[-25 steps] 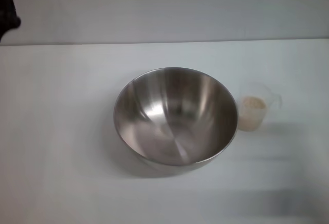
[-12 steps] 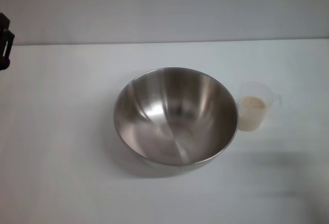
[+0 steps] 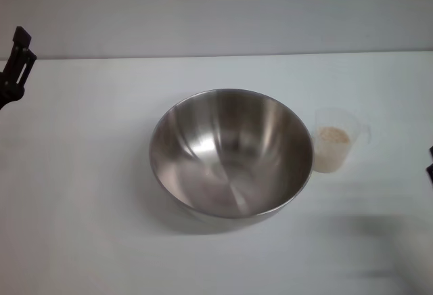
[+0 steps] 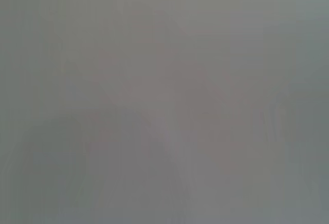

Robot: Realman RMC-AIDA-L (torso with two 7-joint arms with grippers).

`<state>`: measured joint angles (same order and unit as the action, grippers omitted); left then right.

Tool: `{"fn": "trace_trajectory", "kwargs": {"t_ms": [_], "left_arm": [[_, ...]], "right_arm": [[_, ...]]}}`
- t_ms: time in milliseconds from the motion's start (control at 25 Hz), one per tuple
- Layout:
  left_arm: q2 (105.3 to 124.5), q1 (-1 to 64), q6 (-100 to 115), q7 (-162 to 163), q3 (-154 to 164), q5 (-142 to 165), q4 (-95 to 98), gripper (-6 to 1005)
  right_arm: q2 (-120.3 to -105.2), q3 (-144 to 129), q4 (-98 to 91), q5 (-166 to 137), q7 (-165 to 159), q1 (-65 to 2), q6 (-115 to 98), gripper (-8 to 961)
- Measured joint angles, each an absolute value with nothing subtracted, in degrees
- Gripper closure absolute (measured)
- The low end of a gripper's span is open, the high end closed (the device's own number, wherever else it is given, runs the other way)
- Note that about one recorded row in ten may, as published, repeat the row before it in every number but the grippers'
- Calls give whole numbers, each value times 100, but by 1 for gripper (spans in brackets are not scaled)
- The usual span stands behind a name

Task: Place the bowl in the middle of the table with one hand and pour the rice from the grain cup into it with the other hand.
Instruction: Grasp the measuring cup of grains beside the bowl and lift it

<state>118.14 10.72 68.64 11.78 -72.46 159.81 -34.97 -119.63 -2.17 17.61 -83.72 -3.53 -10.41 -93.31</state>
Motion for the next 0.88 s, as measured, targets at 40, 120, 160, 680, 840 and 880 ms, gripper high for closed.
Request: {"fn": "trace_trajectory", "kwargs": {"t_ms": [40,120,160,680,840,880], "left_arm": [[11810,1072,6864,1178,-7245,15981,-3495,185],[11806,1069,6868,1178,-7243,15986,-3480,185],[11805,1068,6876,1178,-7243,15989,-3470,185],[11803,1017,7058,1183,-7263,16210,-3419,185],[11803,1015,7133,1186,-7265,16215,-3419,185],[11803,1015,7133,1186,-7265,16215,-3419,185]], "right_arm": [[-11963,-223,1806,-8373,-289,-1050,-9255,279],[-11962,-227,1907,-8374,-144,-1070,-9110,279],[-11962,-228,1971,-8374,-53,-1082,-9024,279],[-11977,-158,2093,-8321,163,-1368,-8065,281],[-11980,-128,2067,-8313,166,-1489,-7869,281],[-11980,-128,2067,-8313,166,-1489,-7869,281]]}}
